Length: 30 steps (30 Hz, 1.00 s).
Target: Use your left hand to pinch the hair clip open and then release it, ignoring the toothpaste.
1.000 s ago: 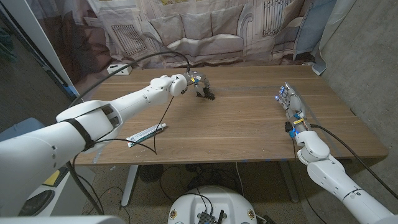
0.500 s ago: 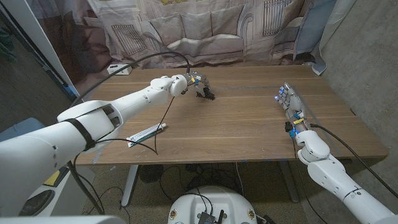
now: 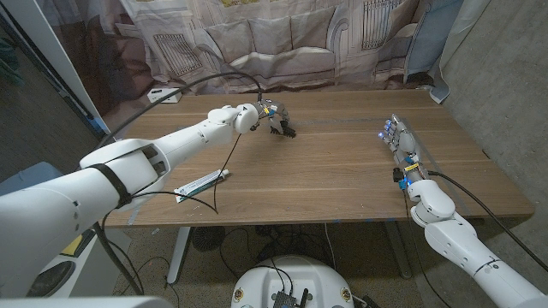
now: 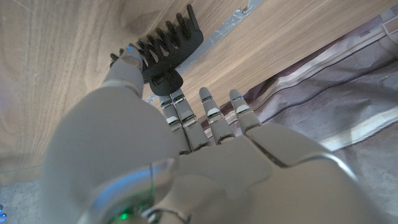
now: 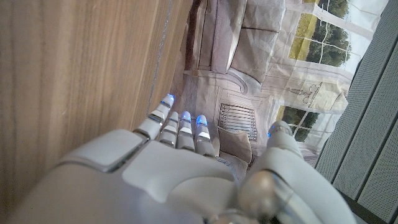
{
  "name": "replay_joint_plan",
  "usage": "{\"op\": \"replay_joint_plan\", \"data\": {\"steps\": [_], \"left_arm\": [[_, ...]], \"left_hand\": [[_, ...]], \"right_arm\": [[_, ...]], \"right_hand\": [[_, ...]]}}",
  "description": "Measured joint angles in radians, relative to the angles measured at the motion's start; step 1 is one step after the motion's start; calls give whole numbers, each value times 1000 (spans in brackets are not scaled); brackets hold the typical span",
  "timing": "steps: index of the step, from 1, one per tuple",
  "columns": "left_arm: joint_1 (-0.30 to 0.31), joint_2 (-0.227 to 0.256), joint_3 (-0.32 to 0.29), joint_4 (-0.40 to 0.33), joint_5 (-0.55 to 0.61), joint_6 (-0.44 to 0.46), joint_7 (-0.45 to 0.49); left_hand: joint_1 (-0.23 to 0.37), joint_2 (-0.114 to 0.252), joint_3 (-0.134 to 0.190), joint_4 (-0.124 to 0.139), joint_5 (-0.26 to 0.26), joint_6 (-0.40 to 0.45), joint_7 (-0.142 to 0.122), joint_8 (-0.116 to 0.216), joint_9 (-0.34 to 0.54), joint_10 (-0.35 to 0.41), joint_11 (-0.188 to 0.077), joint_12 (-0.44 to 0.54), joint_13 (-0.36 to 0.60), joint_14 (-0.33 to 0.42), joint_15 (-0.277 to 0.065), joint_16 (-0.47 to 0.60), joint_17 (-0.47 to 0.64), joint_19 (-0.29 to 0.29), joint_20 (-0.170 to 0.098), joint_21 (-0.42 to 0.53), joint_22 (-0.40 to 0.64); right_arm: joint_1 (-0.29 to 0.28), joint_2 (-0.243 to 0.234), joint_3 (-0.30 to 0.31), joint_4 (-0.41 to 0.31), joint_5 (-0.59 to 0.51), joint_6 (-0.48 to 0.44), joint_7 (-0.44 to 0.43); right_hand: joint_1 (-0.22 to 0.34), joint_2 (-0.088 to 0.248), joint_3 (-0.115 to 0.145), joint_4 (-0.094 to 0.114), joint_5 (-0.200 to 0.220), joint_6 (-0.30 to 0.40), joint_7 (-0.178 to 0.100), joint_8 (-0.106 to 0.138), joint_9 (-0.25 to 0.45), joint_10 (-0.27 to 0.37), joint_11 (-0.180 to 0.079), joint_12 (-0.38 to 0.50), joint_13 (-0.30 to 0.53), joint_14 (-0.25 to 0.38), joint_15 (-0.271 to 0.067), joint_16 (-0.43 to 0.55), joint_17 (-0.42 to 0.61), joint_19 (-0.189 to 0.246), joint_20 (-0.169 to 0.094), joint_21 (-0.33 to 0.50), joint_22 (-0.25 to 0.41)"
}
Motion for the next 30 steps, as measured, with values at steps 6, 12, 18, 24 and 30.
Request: {"op": "replay_joint_plan", "data": {"steps": [6, 12, 18, 24, 30], "left_arm": [[4, -2, 0, 4, -6, 0, 11], [9, -2, -5, 3, -10, 3, 29], [12, -2, -12, -2, -14, 8, 43], [15, 1, -17, -13, -15, 15, 51], [21, 13, -23, -44, -15, 30, 49]], "left_hand": [[20, 20, 10, -10, -10, 53, -5, 8, 0, 46, -4, 11, 0, 17, 0, 0, 0, 13, -6, 0, 0], [38, 27, 10, -13, -21, 98, -5, 15, 0, 85, -10, 18, 4, 28, 0, 0, 0, 27, -7, 0, 0], [43, 32, 8, -14, -22, 119, -5, 15, 0, 107, -6, 21, 8, 39, 0, 0, 0, 39, -8, 0, 0], [47, 36, 8, -14, -27, 121, -7, 15, 0, 107, -6, 22, 10, 48, 2, 0, 0, 39, -8, 0, 0], [54, 31, 8, -14, -31, 132, -7, 14, 0, 113, -1, 22, 10, 51, -2, 0, 0, 39, -8, 0, 0]], "right_arm": [[0, 0, 0, 0, 2, -2, 1], [-1, 0, 0, 0, 4, -3, 2], [-3, 0, 1, 0, 5, -3, 2], [-6, 0, 3, 0, 7, -3, 1], [-7, 2, 4, 1, 7, 1, 0]], "right_hand": [[0, 0, 0, 0, 0, 0, 0, 0, 0, 0, 0, 0, 0, 0, 0, 0, 0, 0, 0, 0, 0], [0, 0, 0, 0, 0, 0, 0, 0, 0, 0, 0, 0, 0, 0, 0, 0, 0, 0, 0, 0, 0], [0, 0, 0, 0, 0, 0, 0, 0, 0, 0, 0, 0, 0, 0, 0, 0, 0, -4, 4, 0, 0], [0, 0, 0, 0, 0, 0, 0, 0, 0, 0, 0, 0, 0, 0, 0, 0, 0, -5, 5, 0, 0], [0, 0, 0, 0, 0, 0, 0, 0, 0, 0, 0, 0, 0, 0, 0, 0, 0, -5, 5, 0, 0]]}}
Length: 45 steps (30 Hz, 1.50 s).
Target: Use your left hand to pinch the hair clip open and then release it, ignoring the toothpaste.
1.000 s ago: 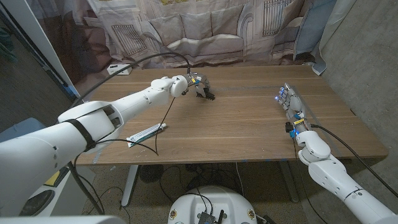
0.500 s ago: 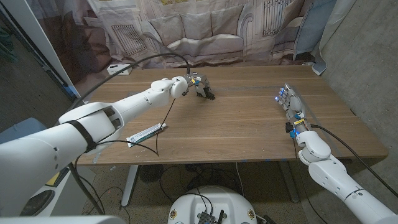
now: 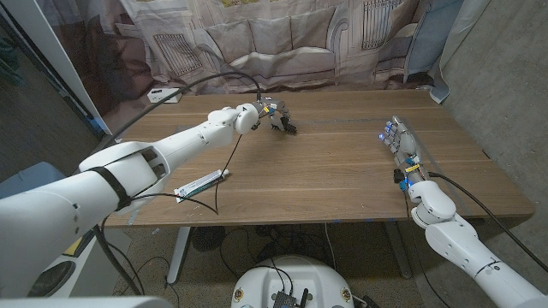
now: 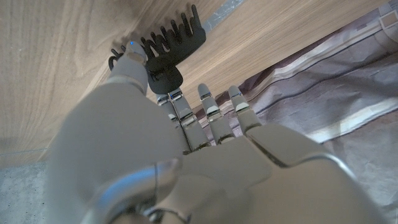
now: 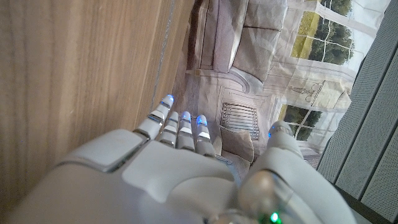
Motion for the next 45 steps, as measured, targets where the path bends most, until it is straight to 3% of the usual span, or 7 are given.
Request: {"op": "replay_joint_plan", "data": {"steps": [21, 38, 45], "left_arm": [[50, 78, -46, -193, 40, 76, -61], [71, 89, -70, -230, 47, 83, -85], [76, 84, -77, -228, 44, 78, -85]], "left_hand": [[2, -2, -1, -1, -4, 38, 1, -3, 4, 23, 2, 0, 4, 15, 0, 0, 0, 4, 4, 0, 0], [0, 0, 0, 1, -8, 89, 4, 8, 2, 77, 16, -4, 9, 50, -4, 0, 0, 22, 14, 0, 0], [-1, 1, 1, 1, -8, 141, 1, 20, 5, 130, -1, -4, 9, 68, -7, 0, 0, 28, 18, 0, 0]], "right_arm": [[7, 4, -1, 11, 0, 17, 13], [3, 1, -1, 6, 0, 18, 13], [1, 1, 0, 5, 0, 18, 13]], "right_hand": [[0, 0, 0, 0, 0, 0, 0, 0, 0, 0, 0, 0, 0, 0, 0, 0, 0, 0, 0, 0, 0], [0, 0, 0, 0, 0, 0, 0, 0, 0, 4, -4, 0, 0, 4, 4, 0, 0, 0, 0, 0, 0], [0, 0, 0, 0, 0, 0, 0, 0, 0, 7, 0, 4, 0, 4, 4, 0, 0, 0, 0, 0, 0]]}}
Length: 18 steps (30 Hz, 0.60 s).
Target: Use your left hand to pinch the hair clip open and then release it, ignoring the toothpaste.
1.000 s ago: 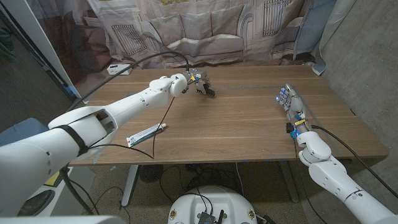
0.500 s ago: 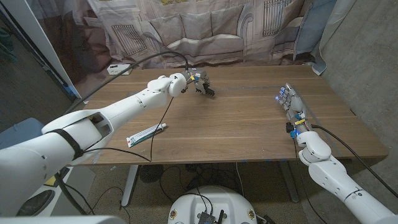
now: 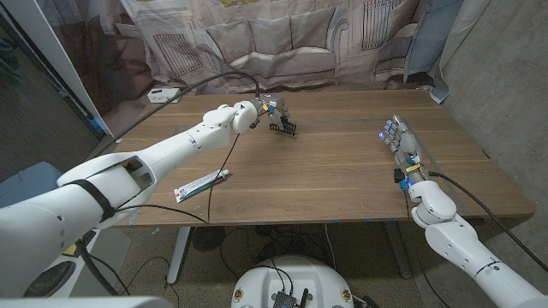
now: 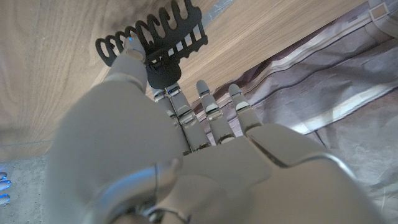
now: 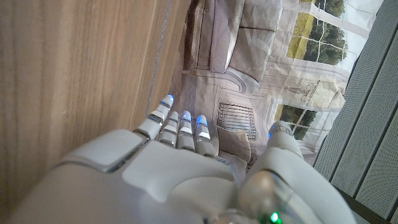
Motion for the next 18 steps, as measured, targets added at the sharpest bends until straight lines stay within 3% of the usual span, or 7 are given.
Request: {"op": "replay_joint_plan", "data": {"steps": [8, 18], "left_arm": [[3, -6, -2, 5, -5, -3, 0], [6, -11, -5, 7, -12, -3, 0]], "left_hand": [[0, 0, 4, -4, -7, 32, 0, 12, 0, 43, 4, 0, 0, 21, 0, 0, 0, 15, -4, 0, 0], [0, 0, 12, -11, -8, 68, 36, 38, -2, 100, 49, 10, 9, 77, -5, 0, 0, 46, -2, 0, 0]], "right_arm": [[0, 0, 0, 1, 3, -1, 2], [1, 0, 0, 8, 7, -1, 7]], "right_hand": [[0, 0, 0, 0, 0, 0, 0, 0, 0, 4, 4, 0, 0, 0, 0, 0, 0, 0, 0, 0, 0], [0, 0, 0, 0, 0, 0, 0, 0, 0, 4, 4, 0, 0, 0, 0, 0, 0, 0, 0, 0, 0]]}}
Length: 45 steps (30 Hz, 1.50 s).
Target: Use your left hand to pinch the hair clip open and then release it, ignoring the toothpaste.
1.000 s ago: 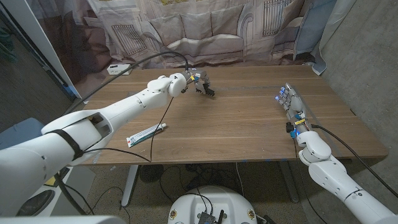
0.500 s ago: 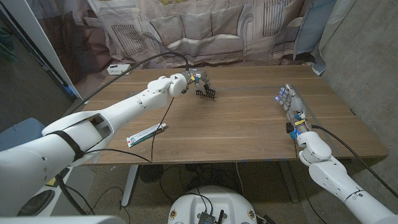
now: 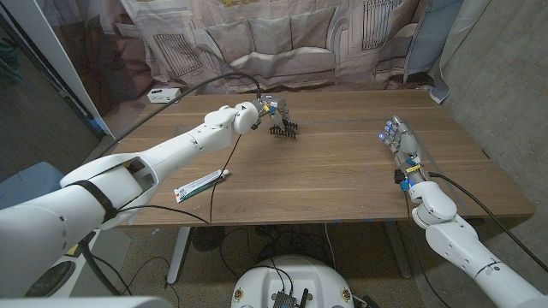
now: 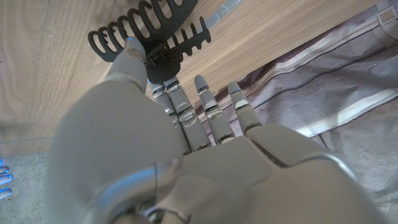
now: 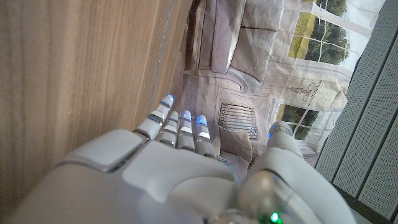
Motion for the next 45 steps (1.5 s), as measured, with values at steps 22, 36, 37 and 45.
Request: {"op": "replay_joint_plan", "data": {"steps": [22, 36, 37, 45], "left_arm": [[2, -1, 4, -12, 15, 13, 4], [-2, -3, 8, -15, 19, 19, -11], [-2, -3, 8, -15, 19, 19, -12], [-6, -5, 10, -16, 15, 21, -27]], "left_hand": [[0, 0, 12, -12, -6, 14, 14, 6, 4, 25, 10, 23, 36, 63, -5, 0, 0, 9, -35, -6, -2], [0, 0, 13, -13, -8, 18, 18, 5, 4, 32, 15, 23, 38, 68, -11, -5, -2, 1, -56, -6, -2], [0, 0, 13, -13, -8, 18, 18, 5, 3, 33, 17, 23, 39, 68, -11, -5, -2, 0, -57, -6, -2], [1, -1, 13, -13, -10, 23, 23, 4, 3, 36, 20, 23, 39, 68, -11, -12, -2, 0, -57, -9, -2]], "right_arm": [[1, 3, 0, 4, 2, 4, 2], [-6, 2, 3, -2, 2, 7, -3], [-6, 2, 3, -2, 2, 7, -2], [-12, 1, 8, -7, 1, 9, -5]], "right_hand": [[0, 0, -4, 4, 0, 7, 0, 0, 0, 0, 0, 0, 0, 0, 0, 0, 0, 0, 0, 0, 0], [0, 0, -4, 4, 0, 7, 0, 0, 0, 0, 0, 0, 0, 0, 0, 0, 0, 0, 0, 0, 0], [0, 0, -4, 4, 0, 7, 0, 0, 0, 0, 0, 0, 0, 0, 0, 0, 0, 0, 0, 0, 0], [0, 0, -4, 4, 0, 7, 0, 0, 0, 0, 0, 0, 0, 0, 0, 0, 0, 0, 0, 0, 0]]}}
